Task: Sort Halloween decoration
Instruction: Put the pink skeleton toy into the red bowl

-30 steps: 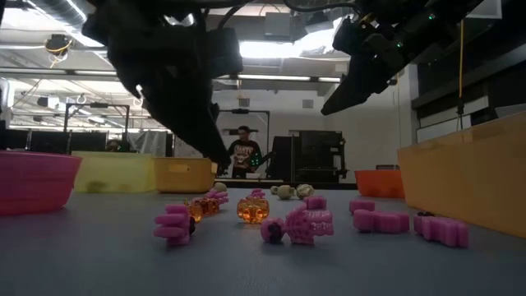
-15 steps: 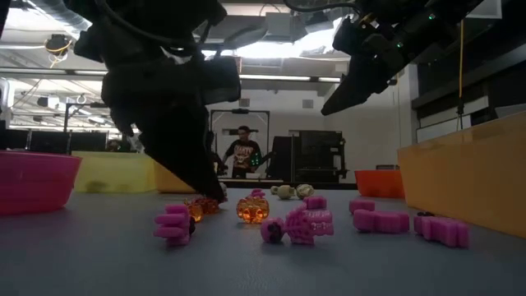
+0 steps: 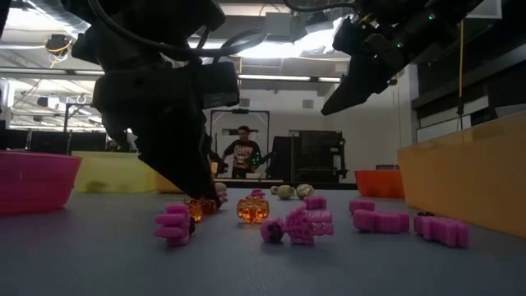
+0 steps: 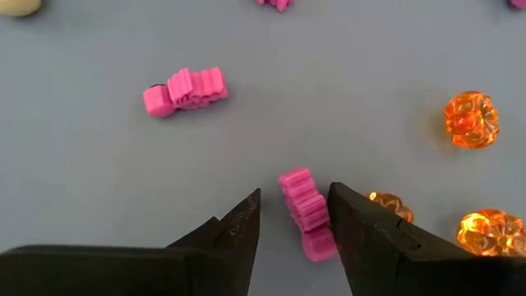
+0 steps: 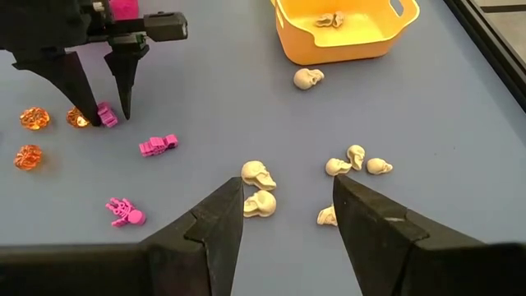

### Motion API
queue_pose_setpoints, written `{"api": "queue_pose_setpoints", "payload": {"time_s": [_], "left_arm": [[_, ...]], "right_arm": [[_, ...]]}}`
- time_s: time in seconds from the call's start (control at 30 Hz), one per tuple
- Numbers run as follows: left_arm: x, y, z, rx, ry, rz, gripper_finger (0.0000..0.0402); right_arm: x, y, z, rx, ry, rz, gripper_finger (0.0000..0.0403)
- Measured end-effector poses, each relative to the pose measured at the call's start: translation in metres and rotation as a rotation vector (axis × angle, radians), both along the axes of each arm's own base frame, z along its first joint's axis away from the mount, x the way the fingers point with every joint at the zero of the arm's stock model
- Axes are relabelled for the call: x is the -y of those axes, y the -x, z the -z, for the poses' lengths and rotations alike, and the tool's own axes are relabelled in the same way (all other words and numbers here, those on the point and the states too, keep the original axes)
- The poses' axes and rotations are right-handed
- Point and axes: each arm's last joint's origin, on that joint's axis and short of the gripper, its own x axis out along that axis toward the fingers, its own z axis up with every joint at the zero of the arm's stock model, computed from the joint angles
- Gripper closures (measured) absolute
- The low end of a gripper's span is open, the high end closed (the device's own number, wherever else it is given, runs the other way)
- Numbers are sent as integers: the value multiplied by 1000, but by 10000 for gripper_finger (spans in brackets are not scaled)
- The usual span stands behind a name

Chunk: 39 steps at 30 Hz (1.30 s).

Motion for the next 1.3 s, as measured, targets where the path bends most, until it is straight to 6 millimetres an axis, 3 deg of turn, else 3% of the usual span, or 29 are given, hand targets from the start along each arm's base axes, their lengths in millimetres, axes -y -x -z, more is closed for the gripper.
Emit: {"api": "queue_pose_setpoints", "payload": {"time_s": [0.47,1.0,1.3], "left_arm": [[0,1,0,-7,-9,-1,269],[0,1,0,-10,-29,28,372],[0,2,-6,-6,-3,42,385]], "right_arm": [[0,0,0,0,1,0,217],[0,0,0,0,0,0,217],[0,0,0,0,0,0,217]]}}
